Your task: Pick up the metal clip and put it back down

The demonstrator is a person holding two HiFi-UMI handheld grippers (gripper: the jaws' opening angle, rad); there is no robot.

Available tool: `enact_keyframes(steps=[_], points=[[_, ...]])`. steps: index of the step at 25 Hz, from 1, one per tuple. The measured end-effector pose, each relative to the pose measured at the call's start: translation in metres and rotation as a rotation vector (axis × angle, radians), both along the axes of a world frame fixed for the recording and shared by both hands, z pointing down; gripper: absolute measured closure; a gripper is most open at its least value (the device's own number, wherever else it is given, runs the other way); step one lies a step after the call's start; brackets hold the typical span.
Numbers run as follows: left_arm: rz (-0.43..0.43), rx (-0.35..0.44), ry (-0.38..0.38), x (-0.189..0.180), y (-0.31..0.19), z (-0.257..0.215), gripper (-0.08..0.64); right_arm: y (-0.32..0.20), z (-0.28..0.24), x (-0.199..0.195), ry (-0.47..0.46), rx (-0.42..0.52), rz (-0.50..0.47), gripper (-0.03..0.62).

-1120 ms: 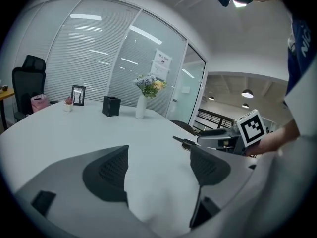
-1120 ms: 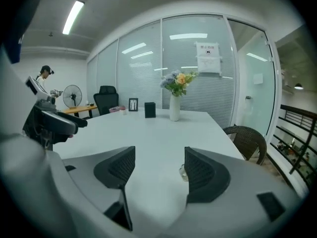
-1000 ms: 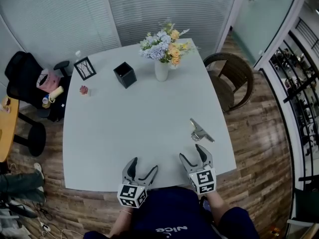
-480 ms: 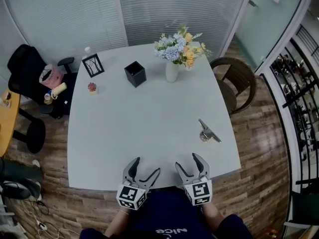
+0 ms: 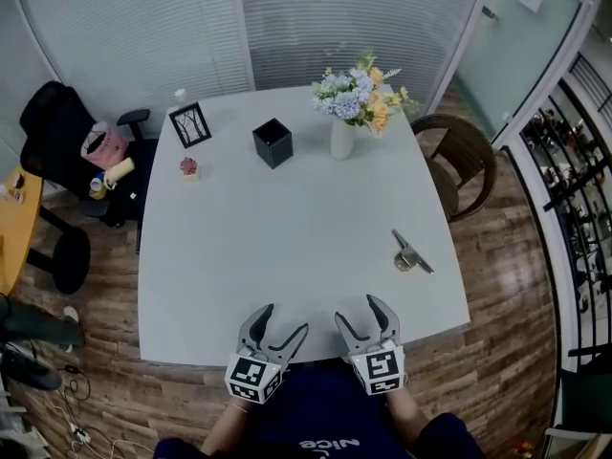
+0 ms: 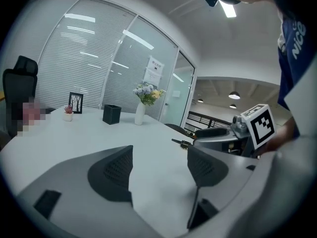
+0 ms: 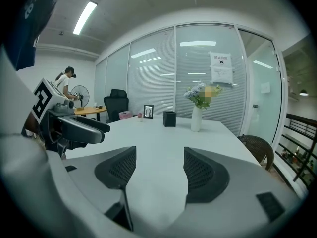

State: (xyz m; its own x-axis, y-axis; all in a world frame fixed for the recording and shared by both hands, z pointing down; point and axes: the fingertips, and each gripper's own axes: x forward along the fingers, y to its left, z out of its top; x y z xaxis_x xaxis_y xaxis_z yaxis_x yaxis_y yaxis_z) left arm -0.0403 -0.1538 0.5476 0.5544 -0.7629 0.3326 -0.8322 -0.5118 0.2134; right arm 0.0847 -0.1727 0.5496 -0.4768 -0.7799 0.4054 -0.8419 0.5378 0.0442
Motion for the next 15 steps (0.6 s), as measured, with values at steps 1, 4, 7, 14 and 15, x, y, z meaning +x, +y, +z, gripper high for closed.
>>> enact_keyframes(steps=[1,4,7,14,15], points=[[-0.005,0.006,-0.01,-0.002,0.0,-0.001,0.232,0.0,-0.001,-0.003,0.003,0.006,-0.007,0.295],[-0.027,0.024,-0.025,-0.01,0.0,-0.003,0.326,0.001,-0.005,-0.009,0.016,0.032,-0.008,0.463],[-0.055,0.035,-0.007,-0.018,0.001,-0.006,0.484,0.002,-0.006,-0.014,0.012,0.034,-0.02,0.527],[-0.062,0.017,0.069,-0.026,0.0,-0.005,0.557,0.007,-0.008,-0.025,-0.022,0.032,-0.077,0.583],[-0.056,0.02,0.066,-0.025,0.0,-0.005,0.557,0.007,-0.007,-0.025,-0.021,0.03,-0.075,0.583]])
